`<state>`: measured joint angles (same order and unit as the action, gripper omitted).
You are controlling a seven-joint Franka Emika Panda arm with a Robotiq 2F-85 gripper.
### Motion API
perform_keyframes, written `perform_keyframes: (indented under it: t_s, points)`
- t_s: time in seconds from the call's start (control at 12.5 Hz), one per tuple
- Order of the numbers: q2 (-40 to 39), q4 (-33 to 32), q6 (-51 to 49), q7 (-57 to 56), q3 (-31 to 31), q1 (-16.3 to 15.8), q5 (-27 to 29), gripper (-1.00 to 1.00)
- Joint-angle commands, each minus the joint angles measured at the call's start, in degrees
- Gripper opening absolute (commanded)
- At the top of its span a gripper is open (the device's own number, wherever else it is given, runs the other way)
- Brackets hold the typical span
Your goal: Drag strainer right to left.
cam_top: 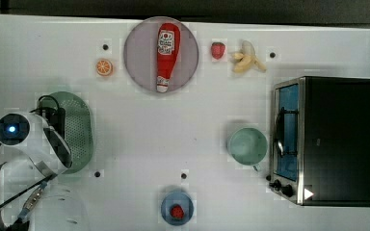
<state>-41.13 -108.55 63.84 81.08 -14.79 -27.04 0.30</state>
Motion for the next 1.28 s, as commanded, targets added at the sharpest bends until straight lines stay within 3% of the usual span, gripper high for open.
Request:
perform_keyframes:
  t_s: [0.08,0.32,0.72,1.04,1.28]
  points:
    - [3.6,1.3,-3.8,0.9,-0.4,0.5,1.8,1.00]
    - [12.1,1.2,-16.2,-7.8,-0.1,1.5,1.8,1.00]
    - [30.0,1.1,-37.7,-32.8,4.6,4.7,1.8,1.00]
    - [43.4,1.1,-49.6,-53.2,15.3,6.9,1.5,1.00]
    - [49.1,1.1,-55.6,-64.9,24.3,7.5,0.2,1.00]
